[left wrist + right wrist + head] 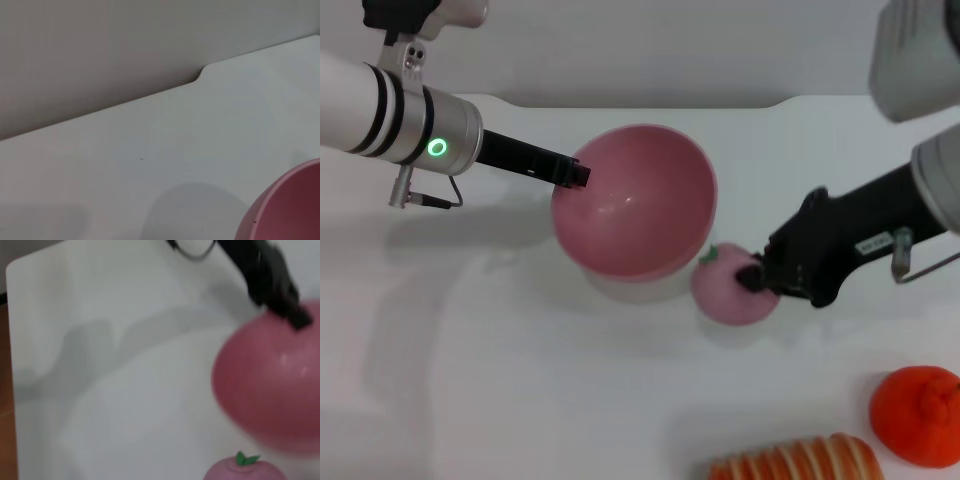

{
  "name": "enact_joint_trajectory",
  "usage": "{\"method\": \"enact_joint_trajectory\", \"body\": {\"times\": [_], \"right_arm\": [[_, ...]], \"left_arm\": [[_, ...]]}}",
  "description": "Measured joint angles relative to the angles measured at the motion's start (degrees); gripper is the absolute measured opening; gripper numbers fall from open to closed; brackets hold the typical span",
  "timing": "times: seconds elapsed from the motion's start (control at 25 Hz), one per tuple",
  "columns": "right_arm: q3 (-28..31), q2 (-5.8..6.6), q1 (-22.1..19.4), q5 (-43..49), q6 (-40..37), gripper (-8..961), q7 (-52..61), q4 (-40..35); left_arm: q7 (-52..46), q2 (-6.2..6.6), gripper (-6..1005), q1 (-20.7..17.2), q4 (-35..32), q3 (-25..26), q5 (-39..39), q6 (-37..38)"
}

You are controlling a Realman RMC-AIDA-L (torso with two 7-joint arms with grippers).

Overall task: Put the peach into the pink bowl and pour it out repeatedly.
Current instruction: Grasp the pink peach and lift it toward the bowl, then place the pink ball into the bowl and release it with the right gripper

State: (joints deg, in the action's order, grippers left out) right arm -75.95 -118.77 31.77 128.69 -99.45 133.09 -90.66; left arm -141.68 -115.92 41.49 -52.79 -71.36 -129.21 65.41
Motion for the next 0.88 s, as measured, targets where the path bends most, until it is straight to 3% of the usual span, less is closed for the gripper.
{"method": "enact_joint_trajectory", "body": {"times": [0.24, 0.4, 0.64, 0.76, 0.88], "right_arm": [[5.5, -0.02, 0.2, -6.9, -1.1, 38, 0.8, -9.1], [8.5, 0.12, 0.7, -9.0, 2.1, 39, 0.7, -9.9], [4.6, 0.04, 1.6, -8.8, 11.6, 40, -3.0, -0.7], [3.1, 0.03, 4.2, -8.8, 13.5, 41, -5.7, 7.3], [3.0, 0.04, 5.3, -8.8, 14.2, 41, -6.2, 10.6]], "left_arm": [[0.0, -0.55, 45, 0.4, 0.3, 0.0, -0.2, 0.0], [-0.1, -1.11, 45, 0.5, 0.2, 0.0, -0.2, 0.6], [-0.6, -1.24, 45, 0.5, 0.3, 0.0, -0.3, 0.8], [-0.6, -1.27, 45, 0.6, 0.3, 0.0, -0.2, 1.1], [-0.6, -1.34, 45, 0.9, 0.3, -0.2, -0.2, 1.2]]}}
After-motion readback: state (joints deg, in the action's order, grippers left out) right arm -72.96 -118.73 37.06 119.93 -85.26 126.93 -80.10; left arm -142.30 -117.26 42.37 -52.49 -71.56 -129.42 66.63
